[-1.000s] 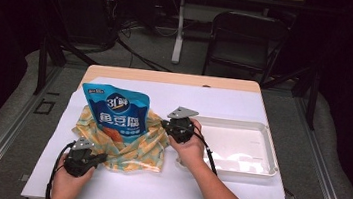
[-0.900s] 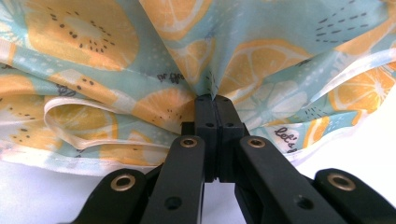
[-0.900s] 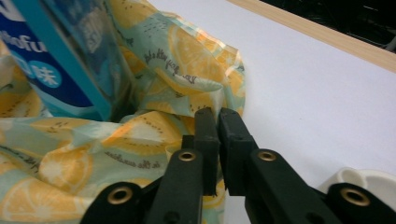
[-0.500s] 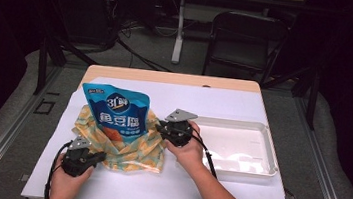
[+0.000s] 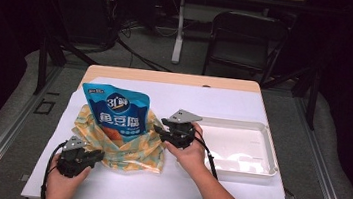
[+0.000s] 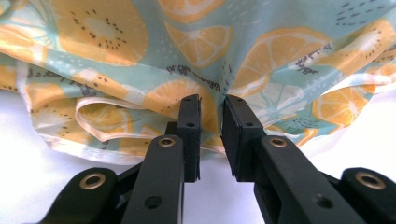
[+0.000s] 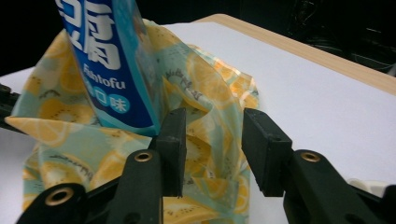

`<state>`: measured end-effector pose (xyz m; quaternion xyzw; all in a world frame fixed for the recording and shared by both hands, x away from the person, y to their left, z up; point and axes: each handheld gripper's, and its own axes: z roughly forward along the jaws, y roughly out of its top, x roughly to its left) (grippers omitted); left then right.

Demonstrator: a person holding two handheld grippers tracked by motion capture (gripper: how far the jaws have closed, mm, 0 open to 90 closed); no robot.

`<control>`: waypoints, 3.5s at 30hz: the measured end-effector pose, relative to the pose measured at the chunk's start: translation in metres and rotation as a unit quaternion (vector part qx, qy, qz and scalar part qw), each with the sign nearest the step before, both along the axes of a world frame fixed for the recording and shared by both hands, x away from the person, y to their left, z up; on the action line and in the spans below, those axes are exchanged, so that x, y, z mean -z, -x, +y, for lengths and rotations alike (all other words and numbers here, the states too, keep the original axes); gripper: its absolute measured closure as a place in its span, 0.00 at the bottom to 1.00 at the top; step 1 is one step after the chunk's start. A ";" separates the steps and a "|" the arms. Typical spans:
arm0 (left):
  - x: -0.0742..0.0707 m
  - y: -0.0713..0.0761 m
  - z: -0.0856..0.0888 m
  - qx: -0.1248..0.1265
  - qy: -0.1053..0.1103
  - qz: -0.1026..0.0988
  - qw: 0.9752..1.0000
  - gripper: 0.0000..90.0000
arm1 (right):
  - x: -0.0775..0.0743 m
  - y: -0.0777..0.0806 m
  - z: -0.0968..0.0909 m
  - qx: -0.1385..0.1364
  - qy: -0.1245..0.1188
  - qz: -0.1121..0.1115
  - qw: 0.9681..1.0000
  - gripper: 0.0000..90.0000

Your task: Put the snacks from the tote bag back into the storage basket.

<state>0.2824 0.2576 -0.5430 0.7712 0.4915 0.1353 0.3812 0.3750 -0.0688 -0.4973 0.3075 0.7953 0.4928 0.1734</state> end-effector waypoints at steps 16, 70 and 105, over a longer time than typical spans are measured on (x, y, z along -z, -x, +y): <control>-0.016 0.001 0.008 -0.014 0.021 -0.049 0.998 0.66 | -0.008 0.014 -0.004 -0.027 -0.011 -0.009 1.000 0.65; -0.076 -0.034 0.030 -0.030 0.051 -0.127 0.990 0.49 | -0.009 0.022 -0.031 -0.004 0.000 -0.025 1.000 0.49; -0.095 -0.047 0.013 -0.041 0.014 -0.151 0.988 0.79 | -0.008 0.022 -0.028 -0.006 -0.018 -0.014 1.000 0.53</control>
